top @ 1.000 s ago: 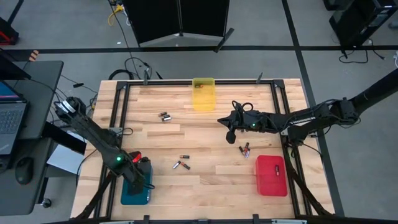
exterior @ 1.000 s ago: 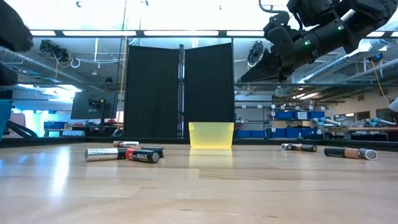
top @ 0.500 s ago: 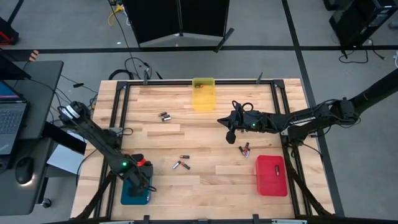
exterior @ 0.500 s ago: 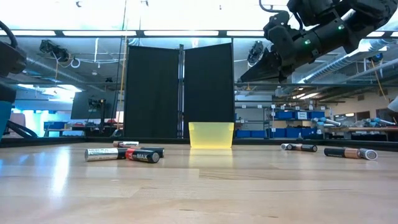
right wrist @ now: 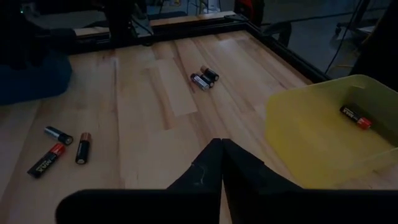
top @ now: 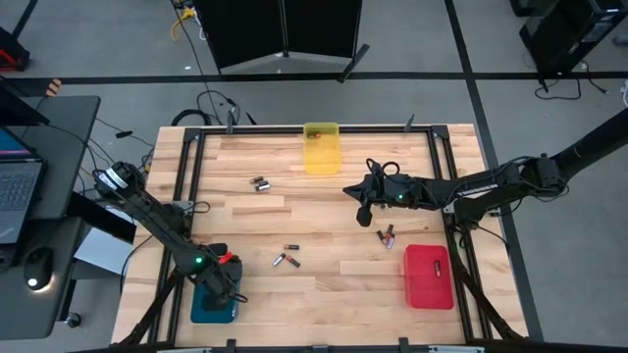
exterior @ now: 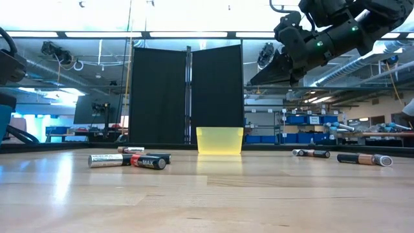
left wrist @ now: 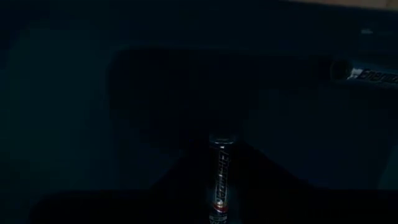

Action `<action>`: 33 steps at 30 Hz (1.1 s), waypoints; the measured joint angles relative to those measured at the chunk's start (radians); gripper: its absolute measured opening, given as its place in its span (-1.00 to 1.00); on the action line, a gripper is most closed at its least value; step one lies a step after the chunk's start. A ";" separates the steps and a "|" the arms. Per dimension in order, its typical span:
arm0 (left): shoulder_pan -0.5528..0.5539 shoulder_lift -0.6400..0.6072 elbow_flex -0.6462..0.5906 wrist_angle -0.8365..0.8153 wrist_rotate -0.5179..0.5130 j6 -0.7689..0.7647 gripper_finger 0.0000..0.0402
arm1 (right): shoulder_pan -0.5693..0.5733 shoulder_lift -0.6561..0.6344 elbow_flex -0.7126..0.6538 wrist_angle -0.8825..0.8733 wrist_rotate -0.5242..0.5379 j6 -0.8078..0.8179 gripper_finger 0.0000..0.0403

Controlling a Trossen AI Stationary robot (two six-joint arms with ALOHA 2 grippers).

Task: Sort batteries
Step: Put the silver battery into the blue bin, then put the golden battery into the red bin

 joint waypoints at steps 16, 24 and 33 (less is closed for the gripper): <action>0.000 0.002 0.057 -0.103 0.021 -0.011 -0.18 | 0.000 0.000 0.000 0.009 0.000 0.002 -0.66; 0.000 -0.004 0.116 -0.163 0.009 -0.003 -0.21 | 0.000 0.000 0.000 0.025 0.000 0.002 -0.60; -0.001 -0.070 0.183 -0.186 -0.056 0.027 -0.55 | 0.000 0.000 0.000 0.030 -0.006 0.000 -0.61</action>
